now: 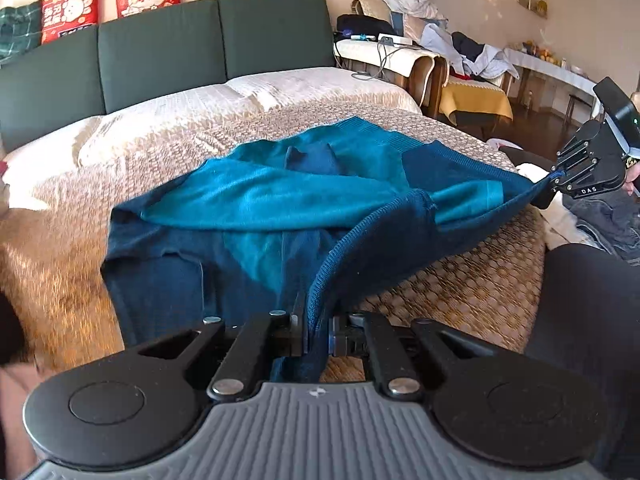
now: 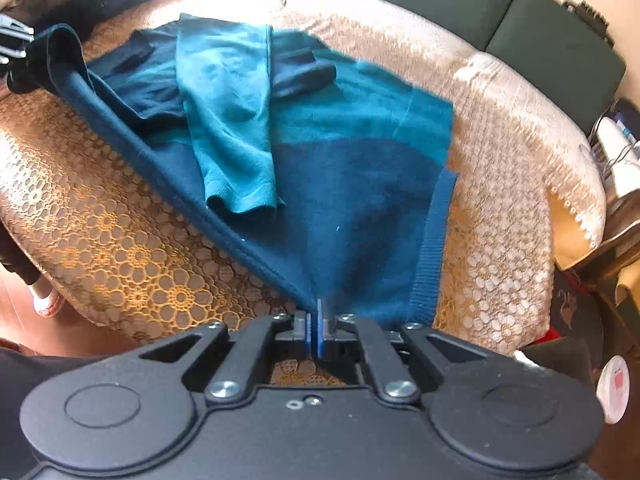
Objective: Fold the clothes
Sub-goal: 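Lift the hem with both grippers and fold it toward the collar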
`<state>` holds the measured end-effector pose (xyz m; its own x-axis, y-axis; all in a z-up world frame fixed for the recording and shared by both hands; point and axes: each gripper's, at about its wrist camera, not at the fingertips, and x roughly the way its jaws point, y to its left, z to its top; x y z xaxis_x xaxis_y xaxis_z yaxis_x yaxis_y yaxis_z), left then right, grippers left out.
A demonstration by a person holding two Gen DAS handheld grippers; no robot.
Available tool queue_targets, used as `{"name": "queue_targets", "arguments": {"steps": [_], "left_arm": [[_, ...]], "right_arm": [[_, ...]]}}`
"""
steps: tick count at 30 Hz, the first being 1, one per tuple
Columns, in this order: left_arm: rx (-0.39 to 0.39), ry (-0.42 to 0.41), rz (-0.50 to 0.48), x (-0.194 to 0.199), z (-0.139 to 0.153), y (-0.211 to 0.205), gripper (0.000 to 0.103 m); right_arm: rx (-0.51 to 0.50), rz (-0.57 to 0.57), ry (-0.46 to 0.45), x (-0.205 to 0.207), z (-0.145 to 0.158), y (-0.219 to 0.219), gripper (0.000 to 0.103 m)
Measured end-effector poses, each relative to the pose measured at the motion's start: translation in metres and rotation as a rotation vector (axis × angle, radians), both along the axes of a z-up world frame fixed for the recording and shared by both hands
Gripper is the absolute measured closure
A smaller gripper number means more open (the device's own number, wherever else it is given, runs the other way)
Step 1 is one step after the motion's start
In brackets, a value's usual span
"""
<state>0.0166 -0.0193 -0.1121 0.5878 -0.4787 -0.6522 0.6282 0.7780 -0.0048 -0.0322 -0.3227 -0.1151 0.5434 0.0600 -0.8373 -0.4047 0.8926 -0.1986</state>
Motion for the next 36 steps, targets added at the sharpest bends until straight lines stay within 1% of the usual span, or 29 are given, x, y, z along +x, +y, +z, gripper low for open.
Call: {"name": "queue_targets", "arguments": {"steps": [4,7,10,13,15,17,19,21,23,26,28,31,34,36], "left_arm": [[0.0,0.033,0.006,-0.02,-0.006,0.006,0.096],[-0.013,0.043,-0.007,-0.035,-0.003,0.011,0.096],[-0.025,0.042,-0.024,-0.045,0.005,0.015,0.096],[-0.021,0.014,-0.032,-0.039,0.011,0.015,0.096],[-0.021,-0.011,-0.016,-0.022,0.015,0.015,0.096],[-0.023,-0.032,0.008,0.0,0.019,0.015,0.096],[-0.019,-0.052,0.031,0.025,0.021,0.015,0.096],[-0.009,-0.043,0.051,0.056,0.02,0.011,0.096],[0.005,-0.037,0.072,0.087,0.017,0.008,0.096],[0.026,-0.023,0.11,0.132,0.012,0.004,0.096],[0.034,-0.013,0.136,0.157,0.008,0.002,0.096],[0.049,-0.006,0.157,0.191,0.005,-0.002,0.096],[0.069,-0.01,0.165,0.22,0.002,-0.007,0.096],[0.067,0.005,0.182,0.237,-0.003,-0.008,0.096]], "right_arm": [[0.015,-0.014,0.012,-0.007,0.001,0.001,0.0],[0.023,-0.027,0.015,-0.017,0.004,-0.004,0.0],[0.011,-0.027,0.007,-0.023,0.014,-0.004,0.0],[-0.005,-0.022,-0.021,-0.018,0.029,-0.004,0.0],[0.002,-0.027,-0.059,-0.001,0.041,-0.006,0.0],[0.007,-0.026,-0.095,0.024,0.053,-0.007,0.0],[-0.008,-0.011,-0.123,0.053,0.061,-0.003,0.0],[-0.015,-0.01,-0.14,0.081,0.065,0.002,0.0],[0.005,-0.022,-0.143,0.115,0.066,0.003,0.0],[0.071,-0.028,-0.12,0.166,0.062,0.005,0.0],[0.083,-0.041,-0.104,0.2,0.055,0.007,0.0],[0.08,-0.047,-0.094,0.242,0.046,0.009,0.0],[0.07,-0.056,-0.085,0.273,0.037,0.007,0.0],[0.058,-0.064,-0.077,0.294,0.029,0.005,0.0]]}}
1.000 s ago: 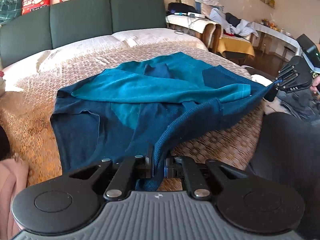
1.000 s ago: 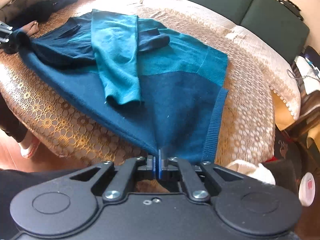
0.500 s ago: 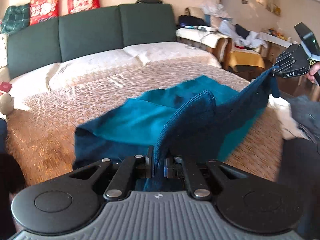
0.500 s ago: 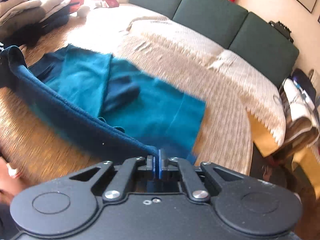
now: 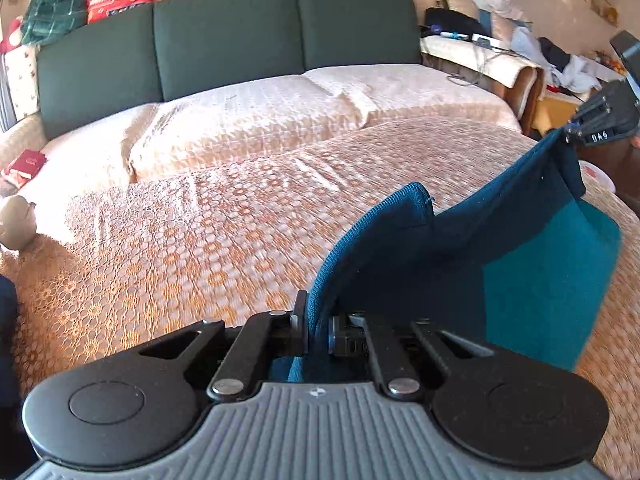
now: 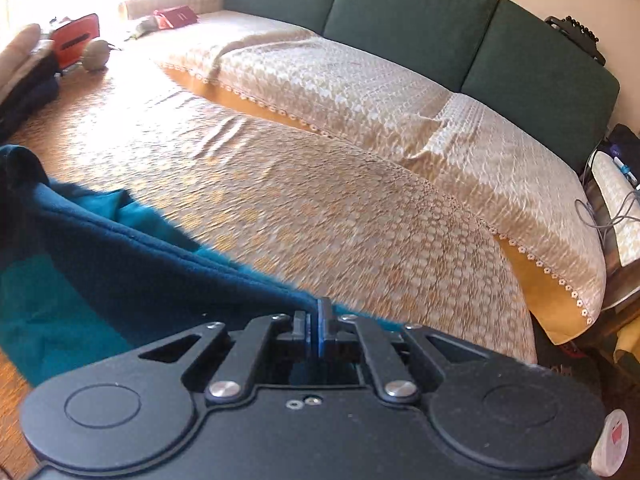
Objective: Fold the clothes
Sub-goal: 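Lift the hem with both grippers and fold it toward the collar, then open both grippers and release the folded hem onto the sweatshirt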
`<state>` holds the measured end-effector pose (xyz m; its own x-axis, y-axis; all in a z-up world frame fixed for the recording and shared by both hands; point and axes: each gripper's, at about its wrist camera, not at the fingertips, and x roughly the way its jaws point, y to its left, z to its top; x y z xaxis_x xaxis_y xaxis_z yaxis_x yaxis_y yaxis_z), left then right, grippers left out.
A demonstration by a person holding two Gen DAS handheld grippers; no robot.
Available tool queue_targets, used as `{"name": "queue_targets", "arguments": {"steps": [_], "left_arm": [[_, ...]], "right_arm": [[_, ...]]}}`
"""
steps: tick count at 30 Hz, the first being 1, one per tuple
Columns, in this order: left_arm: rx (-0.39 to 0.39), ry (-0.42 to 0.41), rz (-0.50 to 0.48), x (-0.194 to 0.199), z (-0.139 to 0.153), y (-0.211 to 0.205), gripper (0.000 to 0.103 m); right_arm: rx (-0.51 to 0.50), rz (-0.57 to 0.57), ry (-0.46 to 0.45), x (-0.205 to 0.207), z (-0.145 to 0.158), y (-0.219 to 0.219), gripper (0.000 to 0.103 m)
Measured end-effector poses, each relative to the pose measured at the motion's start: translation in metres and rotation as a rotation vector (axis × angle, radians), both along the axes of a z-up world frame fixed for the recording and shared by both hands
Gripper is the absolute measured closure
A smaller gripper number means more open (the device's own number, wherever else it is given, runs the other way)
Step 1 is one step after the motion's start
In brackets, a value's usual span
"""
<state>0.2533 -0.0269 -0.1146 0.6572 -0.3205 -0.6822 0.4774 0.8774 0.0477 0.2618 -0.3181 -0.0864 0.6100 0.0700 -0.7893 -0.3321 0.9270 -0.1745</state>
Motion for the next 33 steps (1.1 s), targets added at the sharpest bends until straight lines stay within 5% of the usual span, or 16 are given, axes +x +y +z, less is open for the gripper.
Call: {"name": "queue_targets", "arguments": {"steps": [12,19,24,28,33], "left_arm": [[0.053,0.114,0.04,0.04,-0.038,-0.006,0.093],[-0.072,0.117,0.219,0.058,-0.01,0.022,0.044],[-0.056,0.077,0.316,0.058,0.007,0.039,0.041],[-0.048,0.072,0.238,0.035,0.012,0.025,0.041],[0.018,0.086,0.021,-0.027,-0.002,-0.012,0.039]], "right_arm": [[-0.02,-0.071,0.055,0.053,-0.065,0.008,0.0],[0.156,-0.275,-0.015,0.036,-0.034,-0.042,0.0],[0.142,-0.354,-0.046,0.01,-0.013,-0.077,0.0],[0.058,-0.459,-0.115,-0.012,-0.003,-0.1,0.0],[0.13,-0.375,0.082,-0.042,-0.019,-0.109,0.0]]}}
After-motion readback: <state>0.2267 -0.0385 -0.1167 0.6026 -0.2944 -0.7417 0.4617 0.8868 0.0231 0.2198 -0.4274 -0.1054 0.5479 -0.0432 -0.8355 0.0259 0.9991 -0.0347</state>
